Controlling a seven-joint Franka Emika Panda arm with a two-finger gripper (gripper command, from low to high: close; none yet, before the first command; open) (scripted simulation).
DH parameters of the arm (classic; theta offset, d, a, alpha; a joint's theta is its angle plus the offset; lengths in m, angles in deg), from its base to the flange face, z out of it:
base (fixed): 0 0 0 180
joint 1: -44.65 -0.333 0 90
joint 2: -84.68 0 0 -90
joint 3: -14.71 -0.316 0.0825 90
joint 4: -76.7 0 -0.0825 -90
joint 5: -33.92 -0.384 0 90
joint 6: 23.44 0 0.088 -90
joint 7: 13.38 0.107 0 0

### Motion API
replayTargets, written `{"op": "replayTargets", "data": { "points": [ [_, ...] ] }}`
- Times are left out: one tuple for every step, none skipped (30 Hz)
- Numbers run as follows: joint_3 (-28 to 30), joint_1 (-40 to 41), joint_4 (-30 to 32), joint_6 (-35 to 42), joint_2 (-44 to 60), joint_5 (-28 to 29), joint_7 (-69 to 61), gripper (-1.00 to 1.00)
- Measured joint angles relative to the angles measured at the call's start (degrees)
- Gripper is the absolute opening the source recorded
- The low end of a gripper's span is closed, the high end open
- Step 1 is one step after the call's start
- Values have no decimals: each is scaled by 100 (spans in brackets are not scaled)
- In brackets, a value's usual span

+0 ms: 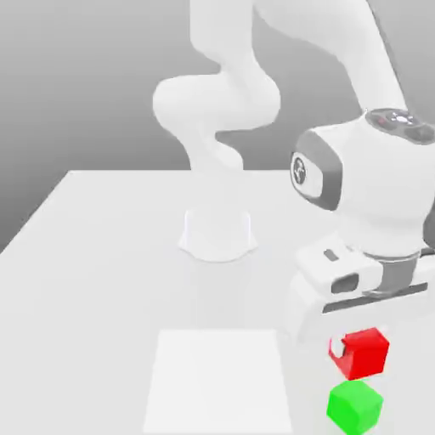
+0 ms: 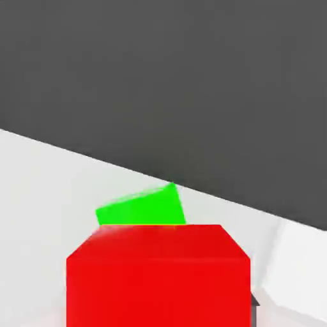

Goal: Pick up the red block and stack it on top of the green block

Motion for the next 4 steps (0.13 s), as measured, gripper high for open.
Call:
{"op": "replayTargets", "data": {
  "points": [
    [48,-45,-19,-176,200,62,48,-100],
    [71,-65,-28,-279,313,101,77,100],
    [71,-65,-28,-279,313,101,77,100],
    [71,-65,-28,-279,313,101,77,100]
  ]
}}
